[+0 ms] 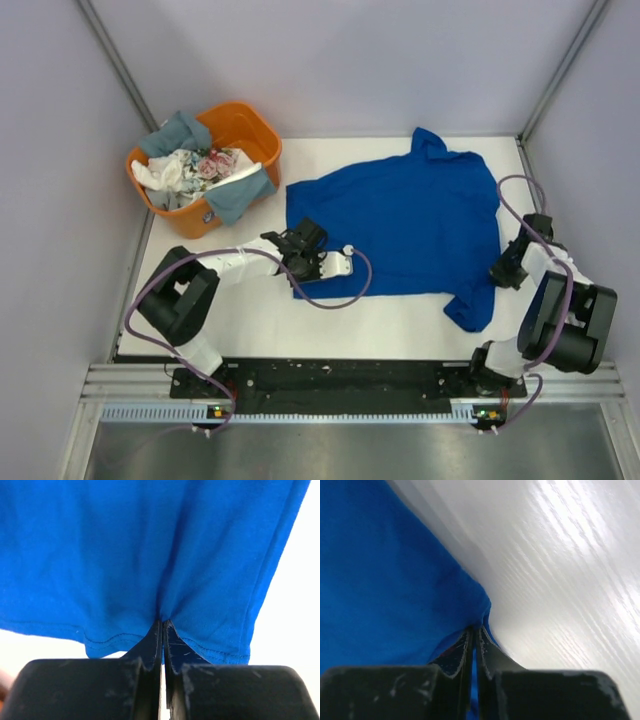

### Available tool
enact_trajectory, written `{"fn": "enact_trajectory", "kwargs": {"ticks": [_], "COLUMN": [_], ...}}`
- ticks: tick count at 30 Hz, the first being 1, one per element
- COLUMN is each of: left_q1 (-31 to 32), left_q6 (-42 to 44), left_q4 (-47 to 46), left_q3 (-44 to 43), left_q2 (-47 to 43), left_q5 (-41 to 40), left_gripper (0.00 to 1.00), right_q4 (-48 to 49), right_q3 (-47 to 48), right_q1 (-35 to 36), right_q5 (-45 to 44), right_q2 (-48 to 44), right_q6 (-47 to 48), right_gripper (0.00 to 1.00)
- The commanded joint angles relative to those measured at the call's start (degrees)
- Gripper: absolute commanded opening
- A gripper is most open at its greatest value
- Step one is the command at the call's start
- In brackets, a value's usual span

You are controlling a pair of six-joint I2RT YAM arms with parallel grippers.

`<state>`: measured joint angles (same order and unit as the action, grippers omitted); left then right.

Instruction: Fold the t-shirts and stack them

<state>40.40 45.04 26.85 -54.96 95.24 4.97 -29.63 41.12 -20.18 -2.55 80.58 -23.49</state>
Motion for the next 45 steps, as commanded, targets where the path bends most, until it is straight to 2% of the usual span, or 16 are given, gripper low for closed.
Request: {"fn": "enact_trajectory", "kwargs": {"ticks": [1, 2, 4, 6, 8, 10, 13, 14, 15, 18, 21, 28, 31, 41, 43, 45], "left_q1": [-3.66, -4.36, -5.24, -5.86, -6.12, -6.21, -6.65, -6.74, -7.18, -8.23, -8.85, -10.43, -10.52, -10.52, -10.52, -10.52], "left_q6": [-2.06, -2.23, -2.41, -2.24, -2.23, -2.06, -1.97, -2.23, -2.32, -2.67, -2.59, -2.67, -2.76, -3.11, -3.29, -3.37], "left_q4": [-3.73, -3.82, -3.21, -2.34, -1.19, -0.84, -0.92, -0.58, -0.14, 0.48, 0.48, 1.71, 1.98, 2.59, 2.42, 2.5], "left_q3": [0.29, -0.14, -0.76, -0.85, -1.03, -1.11, -1.64, -1.99, -2.34, -3.05, -3.05, -4.01, -4.19, -4.02, -3.84, -3.66], "left_q2": [0.73, 0.82, 0.91, 0.91, 1.52, 2.4, 3.19, 3.11, 3.02, 2.58, 2.14, 1.35, 1.0, -0.49, -0.67, -0.76], "left_q5": [-6.99, -7.25, -6.91, -5.68, -3.5, -3.21, -4.44, -4.45, -4.45, -3.22, -2.78, -0.23, -0.14, 0.74, 0.83, 1.09], "left_gripper": [0.0, 0.0, 0.0, 0.0, 0.0, 0.0, 0.0, 0.0, 0.0, 0.0, 0.0, 0.0, 0.0, 0.0, 0.0, 0.0], "right_q4": [4.32, 4.14, 1.26, -3.74, -8.15, -11.75, -15.8, -16.77, -17.65, -19.15, -19.24, -25.47, -25.48, -20.75, -18.81, -18.89], "right_q3": [1.41, 1.94, 2.99, 3.61, 2.65, 1.07, 0.8, 1.67, 2.64, 1.95, -2.53, -7.72, -12.19, -20.2, -20.21, -19.16], "right_q1": [0.49, 2.32, 8.55, 14.62, 15.79, 15.79, 16.32, 16.32, 16.32, 16.32, 17.89, 25.27, 26.69, 28.27, 28.36, 28.27], "right_q5": [11.84, 12.99, 8.38, 2.83, 1.4, 0.62, -1.51, -0.1, 1.13, 4.72, 8.17, 3.52, 5.18, 6.06, 5.45, 3.79], "right_q2": [5.89, 6.6, 6.09, 4.25, 0.22, -6.54, -15.95, -18.15, -19.48, -20.46, -20.98, -28.09, -30.3, -34.26, -32.86, -31.45], "right_q6": [1.77, 2.3, 2.74, 1.43, -1.11, -3.22, -9.28, -10.6, -11.83, -15.61, -21.06, -30.64, -33.55, -36.02, -35.32, -34.0], "right_gripper": [0.0, 0.0, 0.0, 0.16, 0.27, 0.34, 0.58, 0.79, 0.82, 0.81, 0.76, 0.67, 0.63, 0.51, 0.51, 0.55]}}
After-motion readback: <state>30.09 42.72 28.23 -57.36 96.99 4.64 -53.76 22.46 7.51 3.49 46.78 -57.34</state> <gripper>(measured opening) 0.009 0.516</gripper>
